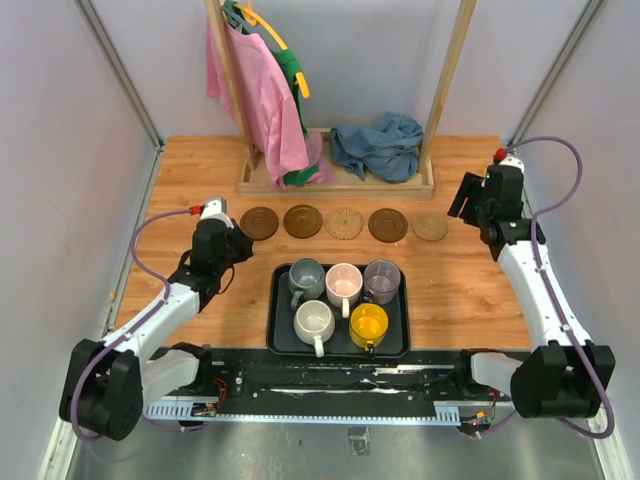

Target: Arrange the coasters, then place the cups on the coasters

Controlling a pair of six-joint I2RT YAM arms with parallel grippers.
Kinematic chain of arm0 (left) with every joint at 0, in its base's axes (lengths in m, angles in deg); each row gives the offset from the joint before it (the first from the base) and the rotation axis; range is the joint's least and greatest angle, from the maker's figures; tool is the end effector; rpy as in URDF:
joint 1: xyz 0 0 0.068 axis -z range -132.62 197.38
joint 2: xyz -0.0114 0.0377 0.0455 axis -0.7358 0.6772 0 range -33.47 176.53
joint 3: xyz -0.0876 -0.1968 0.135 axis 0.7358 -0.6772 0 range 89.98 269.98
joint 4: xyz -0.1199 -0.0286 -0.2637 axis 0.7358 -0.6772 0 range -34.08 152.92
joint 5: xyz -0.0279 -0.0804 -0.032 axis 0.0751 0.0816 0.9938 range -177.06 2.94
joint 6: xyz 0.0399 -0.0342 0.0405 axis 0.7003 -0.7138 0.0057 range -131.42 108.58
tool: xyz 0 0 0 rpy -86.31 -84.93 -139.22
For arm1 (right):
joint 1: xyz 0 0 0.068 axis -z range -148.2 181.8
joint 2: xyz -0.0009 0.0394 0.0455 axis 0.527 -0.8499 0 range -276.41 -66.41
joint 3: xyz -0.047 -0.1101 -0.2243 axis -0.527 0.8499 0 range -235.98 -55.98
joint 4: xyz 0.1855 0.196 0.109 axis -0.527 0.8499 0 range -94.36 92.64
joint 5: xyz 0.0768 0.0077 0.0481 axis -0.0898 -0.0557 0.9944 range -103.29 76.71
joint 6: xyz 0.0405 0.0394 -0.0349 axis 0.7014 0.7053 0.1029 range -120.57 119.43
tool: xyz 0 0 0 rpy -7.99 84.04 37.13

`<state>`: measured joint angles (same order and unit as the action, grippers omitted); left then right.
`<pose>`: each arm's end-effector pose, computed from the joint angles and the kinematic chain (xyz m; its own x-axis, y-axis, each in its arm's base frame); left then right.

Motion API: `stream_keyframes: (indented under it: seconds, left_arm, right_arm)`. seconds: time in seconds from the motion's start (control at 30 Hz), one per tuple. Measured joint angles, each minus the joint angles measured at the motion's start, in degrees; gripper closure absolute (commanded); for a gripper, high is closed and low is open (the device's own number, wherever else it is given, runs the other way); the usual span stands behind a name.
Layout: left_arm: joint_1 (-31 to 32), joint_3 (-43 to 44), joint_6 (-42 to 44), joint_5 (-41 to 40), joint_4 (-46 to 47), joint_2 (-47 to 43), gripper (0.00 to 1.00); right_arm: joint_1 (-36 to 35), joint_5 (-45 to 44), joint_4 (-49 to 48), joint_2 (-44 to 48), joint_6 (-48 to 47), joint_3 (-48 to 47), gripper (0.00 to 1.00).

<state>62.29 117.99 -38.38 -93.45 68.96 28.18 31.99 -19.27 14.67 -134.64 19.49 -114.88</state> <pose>0.2712 -0.0662 0.1673 -0.4717 -0.3406 -0.8133 -0.0599 0.9326 -0.3559 0.3228 -0.0064 0.2951 -0.4137 0.3425 -0.8436 0.2521 0.9334 0.2553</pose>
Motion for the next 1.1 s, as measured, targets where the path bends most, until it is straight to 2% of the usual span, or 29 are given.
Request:
stream_keyframes:
  seconds: [0.33,0.5,0.63,0.9,1.1]
  left_arm:
    - [5.1,0.0,0.9,-1.8,-5.6,-4.8,0.89]
    - [8.1,0.1,1.2,-2.4,-7.1,-4.8,0.89]
    - [9.8,0.8,1.2,-2.5,-7.8,-4.1,0.89]
    - [10.0,1.6,1.6,-2.0,-6.8,-1.2,0.89]
    - [10.0,2.9,2.5,-1.7,-5.0,2.3,0.89]
  right_arm:
    - [-10.6,-2.3,10.7,7.3,0.5,0.4,0.27]
    - [-18.0,-1.7,16.1,7.9,1.8,2.0,0.22]
    - [-21.2,-0.3,19.1,8.3,3.8,4.9,0.18]
    - [-26.4,4.8,19.8,12.2,7.4,9.1,0.11]
    - [-31.4,7.0,18.4,12.2,9.5,9.9,0.10]
